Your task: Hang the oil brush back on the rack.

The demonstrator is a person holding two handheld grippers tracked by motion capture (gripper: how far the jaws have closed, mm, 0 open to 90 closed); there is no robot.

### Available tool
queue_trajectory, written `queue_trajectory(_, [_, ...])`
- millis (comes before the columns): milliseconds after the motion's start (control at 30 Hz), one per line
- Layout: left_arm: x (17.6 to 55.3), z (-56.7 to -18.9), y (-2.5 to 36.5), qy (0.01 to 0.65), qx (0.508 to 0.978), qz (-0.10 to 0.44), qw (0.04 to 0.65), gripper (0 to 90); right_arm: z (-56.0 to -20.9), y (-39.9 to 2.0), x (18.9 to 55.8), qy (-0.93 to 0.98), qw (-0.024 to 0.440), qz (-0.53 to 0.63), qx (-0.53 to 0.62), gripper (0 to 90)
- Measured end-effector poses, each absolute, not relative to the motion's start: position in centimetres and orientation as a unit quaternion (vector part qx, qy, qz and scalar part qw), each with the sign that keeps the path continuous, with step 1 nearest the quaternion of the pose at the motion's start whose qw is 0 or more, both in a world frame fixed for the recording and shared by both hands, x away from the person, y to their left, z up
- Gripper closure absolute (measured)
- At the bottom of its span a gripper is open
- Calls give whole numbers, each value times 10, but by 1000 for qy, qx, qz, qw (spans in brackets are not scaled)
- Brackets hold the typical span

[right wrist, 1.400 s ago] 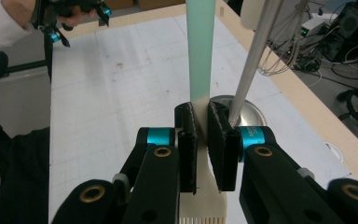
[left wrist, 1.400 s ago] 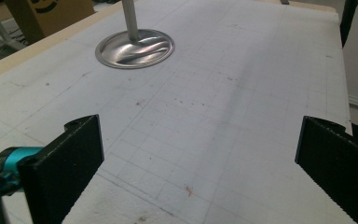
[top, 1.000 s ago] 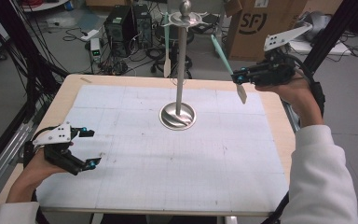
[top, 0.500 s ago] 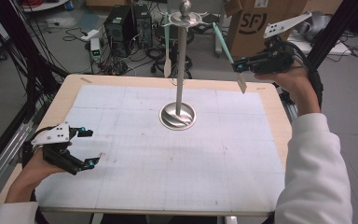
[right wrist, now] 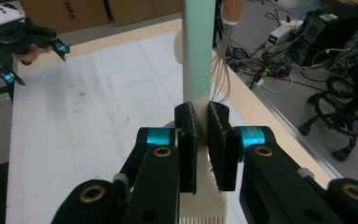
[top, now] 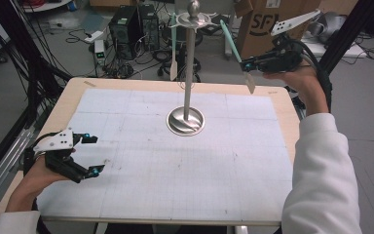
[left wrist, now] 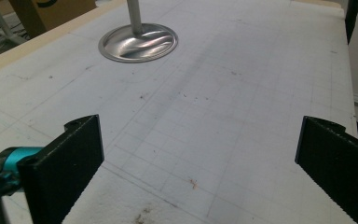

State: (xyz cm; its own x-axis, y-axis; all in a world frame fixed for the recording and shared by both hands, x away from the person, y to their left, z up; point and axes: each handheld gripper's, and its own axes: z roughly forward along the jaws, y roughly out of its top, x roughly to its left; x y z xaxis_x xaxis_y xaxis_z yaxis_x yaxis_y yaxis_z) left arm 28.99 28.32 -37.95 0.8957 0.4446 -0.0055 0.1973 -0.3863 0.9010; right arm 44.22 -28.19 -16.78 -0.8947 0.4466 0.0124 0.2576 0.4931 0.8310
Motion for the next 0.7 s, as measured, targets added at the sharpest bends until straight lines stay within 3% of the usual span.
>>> queue_trajectory(700, [290, -379, 283, 192, 824, 120, 520, 16, -180, -261, 455, 862, 77, 456, 206, 821])
